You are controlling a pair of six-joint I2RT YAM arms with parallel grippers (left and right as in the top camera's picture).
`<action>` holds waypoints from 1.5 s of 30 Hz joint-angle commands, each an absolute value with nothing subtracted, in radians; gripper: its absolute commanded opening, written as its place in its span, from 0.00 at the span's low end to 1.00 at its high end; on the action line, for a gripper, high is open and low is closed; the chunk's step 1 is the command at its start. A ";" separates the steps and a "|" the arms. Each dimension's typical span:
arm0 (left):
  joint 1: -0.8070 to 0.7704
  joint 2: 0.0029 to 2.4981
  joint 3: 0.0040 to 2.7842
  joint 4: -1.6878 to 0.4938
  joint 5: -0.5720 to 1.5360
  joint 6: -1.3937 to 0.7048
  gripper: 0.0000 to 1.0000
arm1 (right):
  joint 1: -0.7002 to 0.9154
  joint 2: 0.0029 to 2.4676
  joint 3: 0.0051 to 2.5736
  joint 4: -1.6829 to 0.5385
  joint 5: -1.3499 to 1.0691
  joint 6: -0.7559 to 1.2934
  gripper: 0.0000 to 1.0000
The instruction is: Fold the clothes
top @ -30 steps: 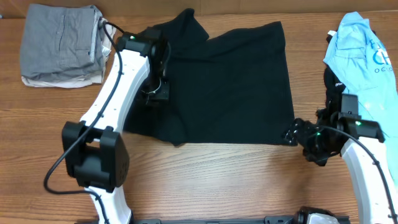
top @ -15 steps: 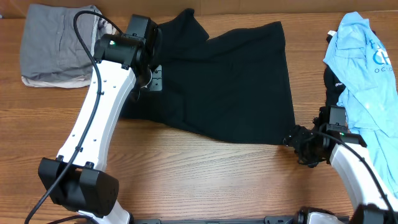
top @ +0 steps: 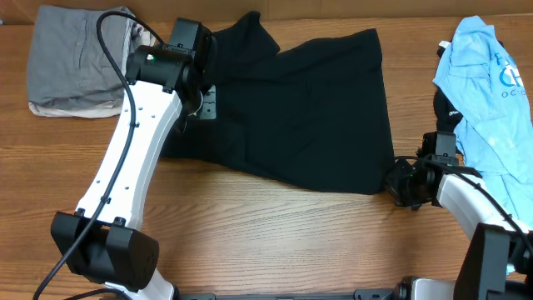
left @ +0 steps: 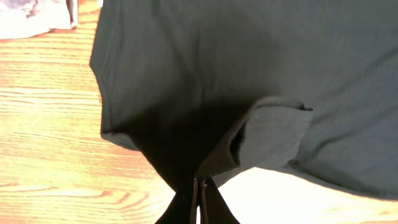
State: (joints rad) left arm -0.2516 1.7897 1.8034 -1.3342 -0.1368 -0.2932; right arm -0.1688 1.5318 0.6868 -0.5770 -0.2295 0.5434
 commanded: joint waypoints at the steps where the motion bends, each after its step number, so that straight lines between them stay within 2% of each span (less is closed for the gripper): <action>1: -0.243 1.765 1.824 -1.322 -0.169 -0.319 0.04 | -0.163 1.570 0.676 -0.624 -0.229 0.551 0.04; 5: -0.214 1.736 1.842 -1.326 -0.169 -0.318 0.04 | -0.186 1.536 0.758 -0.762 -0.210 0.540 0.04; 15: -0.117 1.645 1.847 -1.385 -0.169 -0.314 0.04 | -0.247 1.417 1.104 -1.281 -0.210 0.312 0.04; 18: -0.110 1.647 1.847 -1.417 -0.176 -0.315 0.04 | -0.247 1.417 1.151 -1.353 -0.210 0.278 0.04; 25: -0.110 1.646 1.846 -1.504 -0.221 -0.315 0.04 | -0.248 1.401 1.157 -1.400 -0.210 0.273 0.04; 35: -0.112 1.640 1.776 -1.573 -0.227 -0.340 0.04 | -0.249 1.208 1.157 -1.475 -0.183 0.288 0.04; 38: -0.112 1.640 1.700 -1.503 -0.244 -0.349 0.04 | -0.248 1.206 1.157 -1.420 -0.177 0.287 0.04; 45: -0.110 1.641 1.508 -1.163 -0.244 -0.349 0.04 | -0.248 1.317 1.157 -1.192 -0.177 0.287 0.04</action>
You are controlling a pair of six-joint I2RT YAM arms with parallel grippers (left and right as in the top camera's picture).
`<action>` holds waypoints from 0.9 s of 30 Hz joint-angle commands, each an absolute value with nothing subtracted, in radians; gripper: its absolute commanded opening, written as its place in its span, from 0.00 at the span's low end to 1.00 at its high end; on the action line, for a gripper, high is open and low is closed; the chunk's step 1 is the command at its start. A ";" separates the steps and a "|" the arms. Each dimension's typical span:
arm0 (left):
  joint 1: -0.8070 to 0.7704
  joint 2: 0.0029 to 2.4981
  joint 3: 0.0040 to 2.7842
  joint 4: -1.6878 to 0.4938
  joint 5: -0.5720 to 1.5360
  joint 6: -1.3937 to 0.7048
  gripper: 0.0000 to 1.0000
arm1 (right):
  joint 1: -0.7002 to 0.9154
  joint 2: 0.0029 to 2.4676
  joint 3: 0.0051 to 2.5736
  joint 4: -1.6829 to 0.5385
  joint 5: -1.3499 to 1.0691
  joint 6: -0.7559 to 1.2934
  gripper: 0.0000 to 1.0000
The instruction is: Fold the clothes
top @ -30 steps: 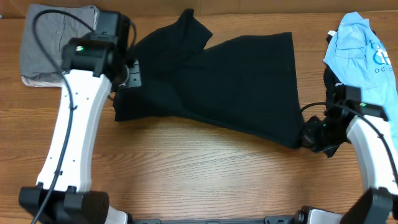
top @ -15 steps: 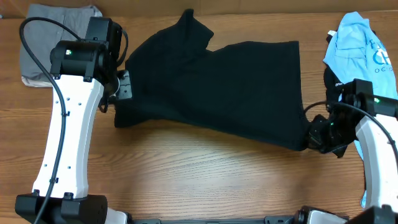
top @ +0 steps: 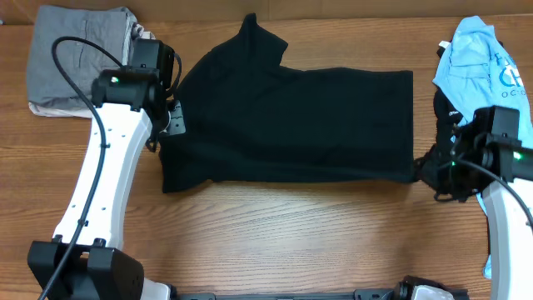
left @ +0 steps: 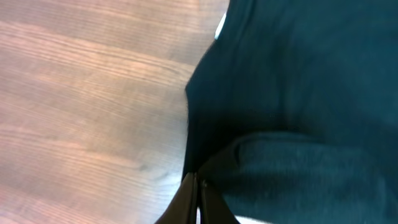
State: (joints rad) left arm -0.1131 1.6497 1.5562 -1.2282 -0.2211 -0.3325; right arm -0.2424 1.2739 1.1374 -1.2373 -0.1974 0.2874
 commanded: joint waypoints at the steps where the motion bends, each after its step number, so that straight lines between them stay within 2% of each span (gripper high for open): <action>1: -0.110 1.643 1.483 -1.103 -0.243 -0.349 0.04 | -0.248 1.338 1.157 -1.159 -0.177 0.287 0.04; 11: -0.112 1.666 1.341 -0.690 -0.229 -0.348 0.04 | -0.247 1.571 1.157 -0.896 -0.178 0.287 0.04; 25: -0.123 1.837 1.308 -0.542 -0.228 -0.348 0.04 | -0.184 1.766 1.157 -0.703 -0.180 0.284 0.04; 26: -0.124 1.854 1.308 -0.521 -0.228 -0.348 0.04 | -0.179 1.779 1.157 -0.688 -0.180 0.284 0.05; 27: -0.124 1.870 1.308 -0.499 -0.229 -0.348 0.04 | -0.176 1.791 1.157 -0.675 -0.178 0.285 0.11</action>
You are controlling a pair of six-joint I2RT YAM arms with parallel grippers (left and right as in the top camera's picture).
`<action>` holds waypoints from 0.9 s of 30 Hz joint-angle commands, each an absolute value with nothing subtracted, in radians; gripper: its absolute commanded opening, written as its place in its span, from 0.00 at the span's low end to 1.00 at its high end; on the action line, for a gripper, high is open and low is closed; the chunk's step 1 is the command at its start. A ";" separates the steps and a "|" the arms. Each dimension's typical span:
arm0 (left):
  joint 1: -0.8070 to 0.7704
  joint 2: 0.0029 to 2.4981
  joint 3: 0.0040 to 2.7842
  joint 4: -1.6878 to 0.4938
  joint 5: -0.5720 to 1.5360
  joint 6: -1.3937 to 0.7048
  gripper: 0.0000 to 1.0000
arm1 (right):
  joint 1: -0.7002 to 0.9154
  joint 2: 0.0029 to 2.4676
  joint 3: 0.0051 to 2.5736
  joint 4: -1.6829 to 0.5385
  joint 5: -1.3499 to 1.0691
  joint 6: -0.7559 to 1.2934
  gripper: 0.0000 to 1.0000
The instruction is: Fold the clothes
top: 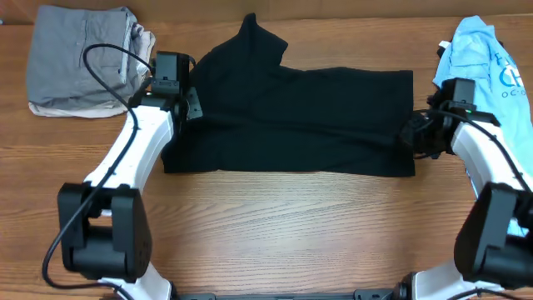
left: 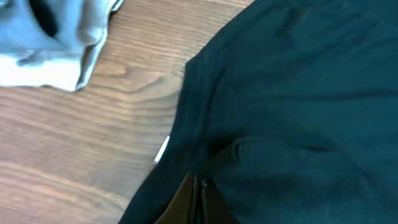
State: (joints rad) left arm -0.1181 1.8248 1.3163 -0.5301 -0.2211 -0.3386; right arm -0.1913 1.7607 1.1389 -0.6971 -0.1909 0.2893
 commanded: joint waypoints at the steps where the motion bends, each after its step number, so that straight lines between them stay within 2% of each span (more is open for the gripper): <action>1: -0.124 1.879 1.308 -0.485 -0.229 -0.347 0.06 | -0.176 1.799 1.157 -0.665 -0.175 0.287 0.16; 2: -0.124 1.889 1.308 -0.467 -0.229 -0.347 0.11 | -0.176 1.805 1.157 -0.656 -0.172 0.287 0.22; 3: -0.122 1.893 1.308 -0.449 -0.235 -0.343 0.19 | -0.176 1.808 1.157 -0.646 -0.172 0.287 0.31; 4: -0.122 1.894 1.308 -0.430 -0.253 -0.334 0.32 | -0.176 1.808 1.157 -0.635 -0.169 0.287 0.38; 5: -0.122 1.894 1.309 -0.412 -0.274 -0.321 0.41 | -0.179 1.808 1.158 -0.626 -0.167 0.287 0.42; 7: -0.122 1.890 1.323 -0.393 -0.306 -0.274 0.63 | -0.187 1.808 1.169 -0.622 -0.165 0.284 0.49; 10: -0.122 1.884 1.390 -0.423 -0.310 -0.193 0.88 | -0.201 1.805 1.227 -0.689 -0.165 0.271 0.56; 11: -0.122 1.883 1.425 -0.453 -0.311 -0.178 0.96 | -0.205 1.805 1.265 -0.735 -0.165 0.267 0.58; 12: -0.122 1.882 1.468 -0.491 -0.310 -0.168 1.00 | -0.208 1.801 1.303 -0.778 -0.165 0.260 0.60; 16: -0.122 1.881 1.711 -0.723 -0.275 -0.155 1.00 | -0.210 1.775 1.524 -1.021 -0.154 0.204 0.69; 21: -0.123 1.881 2.048 -1.015 -0.128 -0.077 1.00 | -0.210 1.761 1.864 -1.377 -0.141 0.093 1.00; 27: -0.125 1.881 2.261 -1.137 0.018 -0.043 1.00 | -0.210 1.761 2.207 -1.618 -0.131 0.065 1.00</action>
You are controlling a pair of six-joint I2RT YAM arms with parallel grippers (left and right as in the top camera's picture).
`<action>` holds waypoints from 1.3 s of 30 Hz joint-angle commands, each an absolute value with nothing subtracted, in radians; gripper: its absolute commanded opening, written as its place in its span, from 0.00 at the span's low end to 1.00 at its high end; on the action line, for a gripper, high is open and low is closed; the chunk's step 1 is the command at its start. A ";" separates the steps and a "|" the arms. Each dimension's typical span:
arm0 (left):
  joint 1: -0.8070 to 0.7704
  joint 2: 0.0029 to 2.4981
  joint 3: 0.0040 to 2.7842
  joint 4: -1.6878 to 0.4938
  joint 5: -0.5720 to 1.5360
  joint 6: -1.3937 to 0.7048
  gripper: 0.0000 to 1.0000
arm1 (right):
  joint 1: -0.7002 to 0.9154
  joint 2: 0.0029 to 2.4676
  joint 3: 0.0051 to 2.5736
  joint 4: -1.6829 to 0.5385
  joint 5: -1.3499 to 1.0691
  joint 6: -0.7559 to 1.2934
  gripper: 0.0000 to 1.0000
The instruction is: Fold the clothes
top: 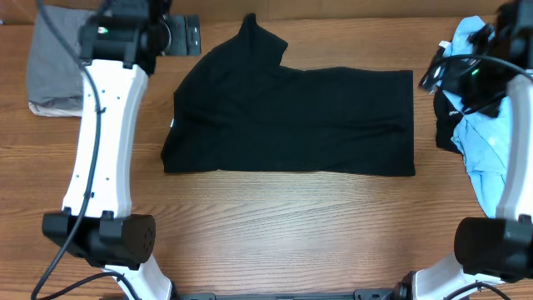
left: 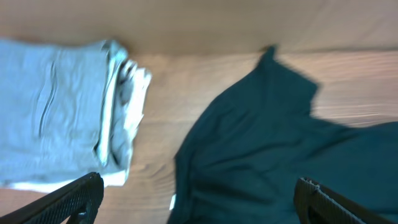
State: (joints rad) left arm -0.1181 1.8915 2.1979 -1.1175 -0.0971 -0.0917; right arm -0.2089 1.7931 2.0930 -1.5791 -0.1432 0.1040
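Note:
A black shirt [top: 291, 112] lies flat on the wooden table [top: 275, 233], folded into a wide rectangle, with one sleeve poking up at the back. My left gripper [top: 185, 35] hangs open above the table's far edge, up and left of the shirt. In the left wrist view its fingers [left: 81, 193] stand wide apart with nothing between them, and the shirt [left: 273, 149] is below. My right gripper [top: 430, 77] is raised just off the shirt's right edge, apart from the cloth.
A folded pile of grey clothes [top: 54, 71] sits at the back left, and the left wrist view shows this pile [left: 56, 106] too. A crumpled light blue shirt [top: 491, 75] lies at the right edge over a dark garment [top: 447, 125].
Both grippers have let go of the black shirt and lifted away, the left toward the back left, the right up off the right edge. The shirt lies still.
Both grippers first held the black shirt, which lay skewed and rumpled. Then it was pulled out straight between them. After that its front half lay folded into a rectangle, still held. Now it rests flat with both grippers off it.

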 commanded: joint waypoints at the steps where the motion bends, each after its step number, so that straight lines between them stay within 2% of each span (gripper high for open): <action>1: -0.125 1.881 2.275 -1.144 0.034 -0.036 1.00 | -0.210 1.761 2.251 -1.649 -0.131 0.049 1.00; 5: -0.125 1.885 2.283 -1.145 0.057 -0.016 1.00 | -0.210 1.754 2.345 -1.689 -0.134 0.025 1.00; 17: -0.125 2.057 2.325 -0.995 0.133 -0.003 1.00 | -0.196 1.895 2.343 -1.613 -0.167 0.037 1.00; 29: -0.165 2.358 2.329 -0.661 0.104 0.054 1.00 | -0.191 2.036 2.334 -1.563 -0.202 0.037 1.00; 39: -0.166 2.592 2.339 -0.385 0.094 0.060 1.00 | -0.190 2.049 2.310 -1.560 -0.199 0.036 1.00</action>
State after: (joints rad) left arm -0.1658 2.5446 2.3047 -0.4187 0.1024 0.0368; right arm -0.1947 2.0415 2.3104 -1.5635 -0.1871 0.0444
